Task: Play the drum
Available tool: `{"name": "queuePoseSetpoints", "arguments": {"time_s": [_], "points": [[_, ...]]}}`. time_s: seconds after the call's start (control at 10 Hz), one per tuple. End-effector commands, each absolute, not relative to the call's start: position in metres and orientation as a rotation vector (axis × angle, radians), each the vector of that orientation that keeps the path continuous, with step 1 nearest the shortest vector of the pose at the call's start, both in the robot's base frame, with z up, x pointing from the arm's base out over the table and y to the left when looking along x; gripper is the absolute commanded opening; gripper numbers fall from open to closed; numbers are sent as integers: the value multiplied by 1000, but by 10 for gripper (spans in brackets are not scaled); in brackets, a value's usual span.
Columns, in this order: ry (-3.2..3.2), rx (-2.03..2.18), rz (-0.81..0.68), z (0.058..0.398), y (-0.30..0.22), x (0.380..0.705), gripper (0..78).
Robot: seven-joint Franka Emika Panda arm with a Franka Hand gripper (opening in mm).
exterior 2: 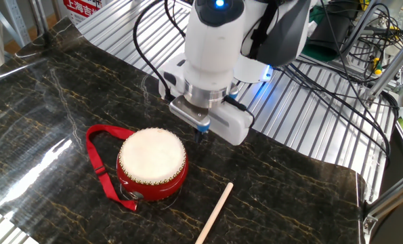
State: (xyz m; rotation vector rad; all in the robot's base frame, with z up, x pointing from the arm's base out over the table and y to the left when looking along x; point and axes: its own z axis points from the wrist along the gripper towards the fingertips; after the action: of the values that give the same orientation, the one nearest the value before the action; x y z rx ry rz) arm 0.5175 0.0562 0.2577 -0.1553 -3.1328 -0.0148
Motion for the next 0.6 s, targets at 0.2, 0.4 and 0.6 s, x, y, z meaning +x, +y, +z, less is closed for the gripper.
{"name": "queuePoseSetpoints", "arguments": {"time_s": [0.2, 0.4, 0.6], "points": [[-3128, -121, -3, 252, 65, 516, 0], [-3121, -63, 14, 247, 69, 514, 0], [-3135, -63, 25, 243, 71, 512, 0]]}}
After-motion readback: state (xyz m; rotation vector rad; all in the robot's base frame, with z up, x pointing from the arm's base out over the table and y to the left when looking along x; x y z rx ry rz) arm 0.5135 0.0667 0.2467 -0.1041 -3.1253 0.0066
